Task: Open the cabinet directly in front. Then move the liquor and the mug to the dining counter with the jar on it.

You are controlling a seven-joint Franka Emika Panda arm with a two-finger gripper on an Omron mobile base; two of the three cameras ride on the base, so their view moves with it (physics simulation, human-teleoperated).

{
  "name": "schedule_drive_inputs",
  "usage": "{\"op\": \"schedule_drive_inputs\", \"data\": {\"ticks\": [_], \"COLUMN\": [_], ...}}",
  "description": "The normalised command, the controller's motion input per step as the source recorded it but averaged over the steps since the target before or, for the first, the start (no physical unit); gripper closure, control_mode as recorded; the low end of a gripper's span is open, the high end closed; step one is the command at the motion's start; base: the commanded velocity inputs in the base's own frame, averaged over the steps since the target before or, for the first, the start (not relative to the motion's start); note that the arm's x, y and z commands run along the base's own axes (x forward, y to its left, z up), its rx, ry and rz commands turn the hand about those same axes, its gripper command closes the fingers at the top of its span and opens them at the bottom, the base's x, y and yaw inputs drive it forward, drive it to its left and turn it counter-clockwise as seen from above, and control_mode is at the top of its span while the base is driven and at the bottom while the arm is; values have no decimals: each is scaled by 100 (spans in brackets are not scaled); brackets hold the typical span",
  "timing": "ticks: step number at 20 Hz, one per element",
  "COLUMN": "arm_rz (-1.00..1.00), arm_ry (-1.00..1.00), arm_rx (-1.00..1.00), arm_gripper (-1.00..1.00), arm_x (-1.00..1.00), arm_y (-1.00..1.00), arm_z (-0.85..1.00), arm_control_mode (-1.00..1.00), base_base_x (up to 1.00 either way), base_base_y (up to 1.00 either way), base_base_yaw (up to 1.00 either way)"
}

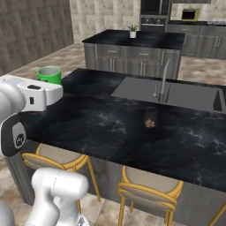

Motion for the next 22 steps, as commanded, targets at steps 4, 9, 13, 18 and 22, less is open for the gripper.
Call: {"op": "schedule_drive_inputs", "data": {"ticks": [4, 9, 13, 18, 22], "arm_rz": [0, 0, -3, 0, 0], "arm_ry": [0, 18, 54, 46, 6], "arm_rx": [0, 0, -1, -7, 0], "arm_gripper": [100, 100, 100, 100, 100], "arm_x": [0, 23, 35, 23, 0], "arm_y": [0, -2, -15, -4, -3], "arm_z": [0, -3, -47, -84, -15], "arm_control_mode": [100, -100, -100, -100, -100], "base_base_x": [22, 0, 0, 0, 0], "base_base_y": [0, 0, 0, 0, 0], "base_base_yaw": [0, 0, 0, 0, 0]}}
